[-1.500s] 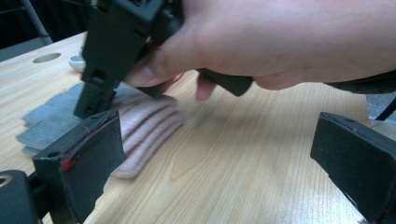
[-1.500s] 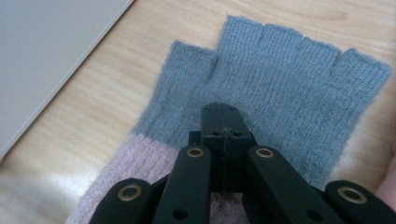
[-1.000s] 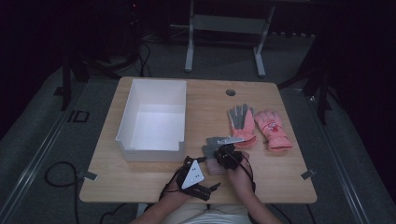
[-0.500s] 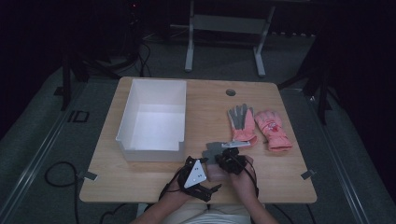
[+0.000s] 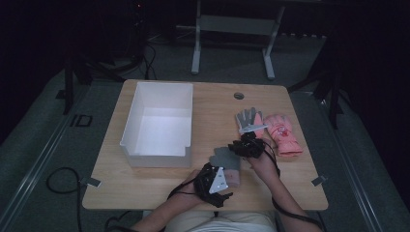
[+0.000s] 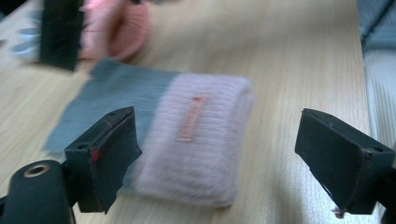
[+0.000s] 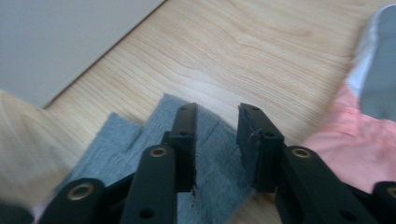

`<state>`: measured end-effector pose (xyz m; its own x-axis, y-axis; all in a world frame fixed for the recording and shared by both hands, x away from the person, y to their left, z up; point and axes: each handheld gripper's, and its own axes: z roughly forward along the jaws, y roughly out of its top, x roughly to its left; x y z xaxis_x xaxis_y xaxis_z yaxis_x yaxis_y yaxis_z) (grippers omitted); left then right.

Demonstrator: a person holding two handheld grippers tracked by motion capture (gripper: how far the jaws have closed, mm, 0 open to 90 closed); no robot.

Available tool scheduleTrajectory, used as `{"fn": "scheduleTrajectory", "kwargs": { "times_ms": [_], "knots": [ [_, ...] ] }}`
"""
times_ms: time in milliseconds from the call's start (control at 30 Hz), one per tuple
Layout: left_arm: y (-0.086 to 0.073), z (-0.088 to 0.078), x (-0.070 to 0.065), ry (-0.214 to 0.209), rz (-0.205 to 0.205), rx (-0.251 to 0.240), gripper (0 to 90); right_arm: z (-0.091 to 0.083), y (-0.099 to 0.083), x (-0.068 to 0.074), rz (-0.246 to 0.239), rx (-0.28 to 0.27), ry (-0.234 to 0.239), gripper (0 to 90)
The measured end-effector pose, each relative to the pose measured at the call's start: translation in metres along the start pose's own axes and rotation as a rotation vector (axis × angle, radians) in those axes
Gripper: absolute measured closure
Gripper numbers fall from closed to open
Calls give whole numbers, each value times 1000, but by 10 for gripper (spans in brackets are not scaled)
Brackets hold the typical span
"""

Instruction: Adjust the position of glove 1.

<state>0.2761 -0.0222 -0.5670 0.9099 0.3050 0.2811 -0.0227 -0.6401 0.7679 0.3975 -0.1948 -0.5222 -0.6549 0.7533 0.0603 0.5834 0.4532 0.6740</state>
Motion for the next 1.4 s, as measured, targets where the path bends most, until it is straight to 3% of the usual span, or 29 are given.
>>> {"fn": "scheduleTrajectory", "kwargs": {
  "times_ms": [33, 133, 267, 367, 433, 500, 600, 700, 733, 833, 967, 1300, 1400],
  "knots": [
    [1, 3, 0, -18, 14, 11, 160, 5, 1, 1, -9, 16, 7, 632],
    [3, 9, -1, -4, 63, 39, 213, 18, 0, 3, -36, 54, -2, 565],
    [6, 13, 0, 38, 103, 65, 289, 28, -1, 3, -46, 90, -29, 464],
    [6, 16, -2, 77, 132, 91, 343, 30, -1, 0, -21, 109, -40, 388],
    [7, 18, -4, 101, 151, 107, 366, 32, -3, -5, 26, 115, -28, 366],
    [8, 18, -2, 103, 136, 119, 392, 33, -4, -9, 60, 113, -2, 360],
    [7, 18, 1, 101, 134, 120, 476, 33, -2, -7, 60, 128, 4, 428],
    [5, 12, 13, 60, 55, 84, 645, 32, -1, -6, 87, 141, 49, 588],
    [3, 11, 16, 42, 26, 74, 660, 32, -1, -7, 112, 149, 88, 651],
    [3, 8, 22, 16, -23, 71, 679, 32, -2, -8, 137, 151, 126, 702],
    [8, 2, 28, -14, -74, 91, 693, 25, -1, -7, 143, 127, 134, 716],
    [46, -30, 36, -14, -43, 102, 699, -20, 21, 2, 110, 12, 197, 721],
    [65, -49, 43, 2, -10, 95, 698, -42, 37, 5, 83, -33, 206, 721]
  ]
}}
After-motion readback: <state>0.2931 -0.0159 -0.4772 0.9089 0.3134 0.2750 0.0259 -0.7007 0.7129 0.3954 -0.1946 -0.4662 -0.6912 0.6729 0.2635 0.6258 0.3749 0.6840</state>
